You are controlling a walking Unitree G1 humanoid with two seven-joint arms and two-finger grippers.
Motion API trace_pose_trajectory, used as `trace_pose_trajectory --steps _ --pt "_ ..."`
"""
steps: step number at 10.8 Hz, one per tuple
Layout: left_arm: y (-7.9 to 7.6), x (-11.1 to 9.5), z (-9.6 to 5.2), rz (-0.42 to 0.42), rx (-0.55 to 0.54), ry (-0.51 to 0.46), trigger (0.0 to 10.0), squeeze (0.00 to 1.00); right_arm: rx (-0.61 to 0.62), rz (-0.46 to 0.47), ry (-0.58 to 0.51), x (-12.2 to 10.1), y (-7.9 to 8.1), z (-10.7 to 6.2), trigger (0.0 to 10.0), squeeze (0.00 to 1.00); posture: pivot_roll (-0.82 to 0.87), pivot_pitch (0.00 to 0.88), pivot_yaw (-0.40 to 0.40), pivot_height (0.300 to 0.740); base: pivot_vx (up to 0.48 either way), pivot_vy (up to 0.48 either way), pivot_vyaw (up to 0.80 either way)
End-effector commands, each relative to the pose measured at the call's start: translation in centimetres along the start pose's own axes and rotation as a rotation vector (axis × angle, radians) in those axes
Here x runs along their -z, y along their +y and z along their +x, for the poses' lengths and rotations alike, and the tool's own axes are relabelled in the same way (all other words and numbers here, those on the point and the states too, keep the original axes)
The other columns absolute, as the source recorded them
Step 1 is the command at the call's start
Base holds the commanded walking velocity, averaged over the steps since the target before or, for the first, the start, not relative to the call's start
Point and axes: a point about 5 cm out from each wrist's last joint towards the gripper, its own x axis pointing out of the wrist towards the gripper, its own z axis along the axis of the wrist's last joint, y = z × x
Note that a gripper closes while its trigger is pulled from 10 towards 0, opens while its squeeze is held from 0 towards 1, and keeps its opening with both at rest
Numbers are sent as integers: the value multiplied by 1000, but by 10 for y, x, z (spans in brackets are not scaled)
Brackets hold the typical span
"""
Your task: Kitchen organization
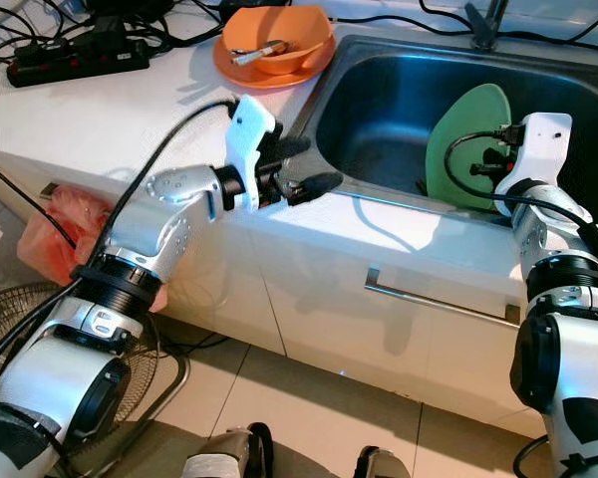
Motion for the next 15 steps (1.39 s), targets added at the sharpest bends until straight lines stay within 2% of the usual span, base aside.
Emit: trace_pose_trajectory --steps 1,6,8,9,10,12,15 --pt "2 -8 2 39 12 0 10000 1000 -30 1 114 31 6 -3 10000 1000 68 156 101 740 0 0 0" --pt "5 -3 0 31 9 6 10000 1000 -27 -1 110 29 7 -2 10000 1000 71 161 98 740 0 0 0" --pt "6 -1 0 30 0 12 10000 1000 -3 -22 105 27 3 -3 10000 1000 70 160 99 740 0 0 0" --pt "7 -1 1 31 -9 10 10000 1000 49 -56 97 23 -4 -4 10000 1000 70 158 99 740 0 0 0" --pt "6 0 1 33 -10 11 10000 1000 95 -75 46 15 -10 -4 10000 1000 72 156 100 740 0 0 0" --pt "7 1 1 40 -18 18 10000 1000 139 -10 -100 -17 -16 -3 10000 1000 70 151 103 740 0 0 0" --pt "9 2 2 39 -35 15 10000 1000 204 -41 -194 -47 -28 -6 10000 1000 67 141 99 740 0 0 0"
